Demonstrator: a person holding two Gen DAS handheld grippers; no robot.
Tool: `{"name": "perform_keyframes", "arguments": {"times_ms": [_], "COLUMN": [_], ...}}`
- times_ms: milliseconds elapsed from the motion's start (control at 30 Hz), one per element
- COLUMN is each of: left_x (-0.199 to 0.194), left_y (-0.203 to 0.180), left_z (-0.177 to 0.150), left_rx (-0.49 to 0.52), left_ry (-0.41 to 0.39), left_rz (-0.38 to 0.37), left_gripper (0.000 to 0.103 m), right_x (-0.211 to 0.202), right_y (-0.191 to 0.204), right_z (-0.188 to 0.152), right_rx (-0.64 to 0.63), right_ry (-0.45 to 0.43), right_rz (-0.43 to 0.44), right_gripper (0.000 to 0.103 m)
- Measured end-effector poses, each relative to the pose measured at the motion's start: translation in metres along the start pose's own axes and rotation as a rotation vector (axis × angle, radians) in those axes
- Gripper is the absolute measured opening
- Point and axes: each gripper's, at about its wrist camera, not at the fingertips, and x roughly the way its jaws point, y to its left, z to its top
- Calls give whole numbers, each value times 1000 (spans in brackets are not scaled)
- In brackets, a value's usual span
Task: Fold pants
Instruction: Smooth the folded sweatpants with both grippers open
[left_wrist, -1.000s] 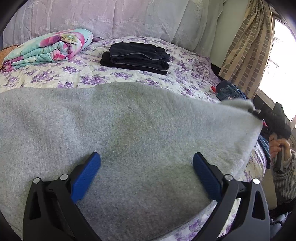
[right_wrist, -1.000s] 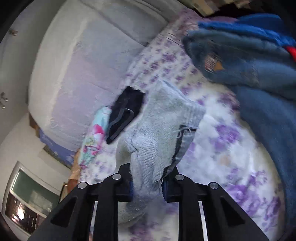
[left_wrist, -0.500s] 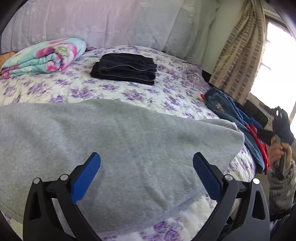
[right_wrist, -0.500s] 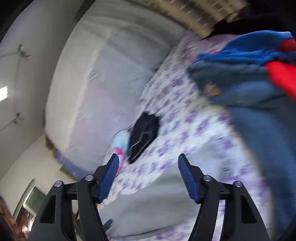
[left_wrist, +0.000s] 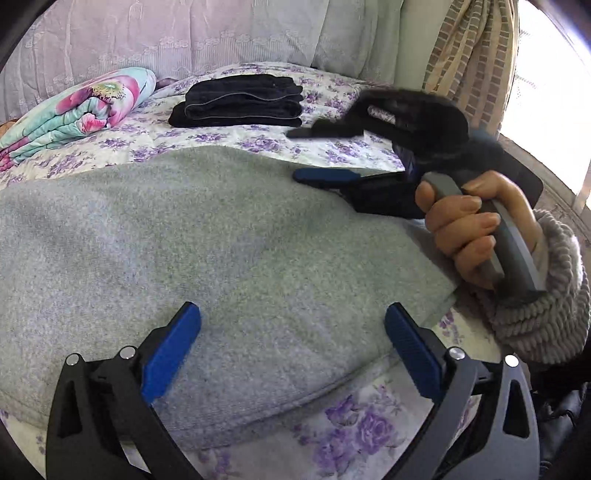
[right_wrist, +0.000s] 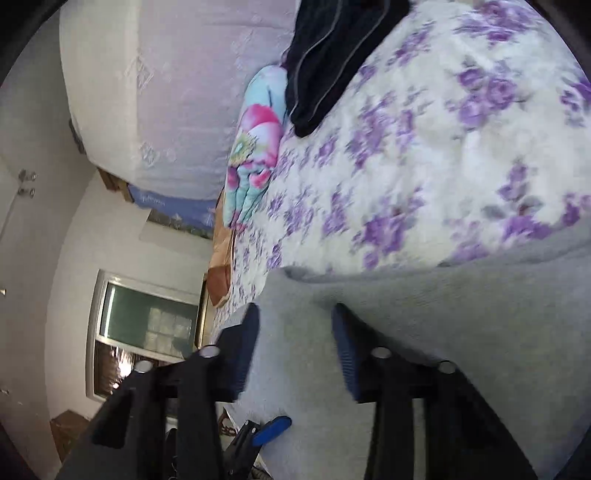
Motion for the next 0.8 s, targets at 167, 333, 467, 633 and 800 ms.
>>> {"name": "perform_keyframes", "arguments": {"times_ms": [167,333,467,633,800], "left_x": [-3,-27,-22,-51,-87], "left_y": [2,18,68,63,88], "left_z": [6,18,15,18,16], "left_rx": [-15,-32,-141,-116,-198], "left_ry": [0,-76,-24,-125,-208], "left_rz": [-22,105,198,305,340], "left_gripper": [98,98,98,98,98], "right_x": [-60,-125,-174,-204,-228], "right_y": [33,16,-48,-63,-28], "right_z": [-8,-8,14,22,-10], "right_rx": [-200,-183,-16,110,-71], "right_ry": [-134,-225,-345,-405,-394], "right_rz": [-29,-45,-52,175,131], "right_gripper": [82,91,63,82,99]}}
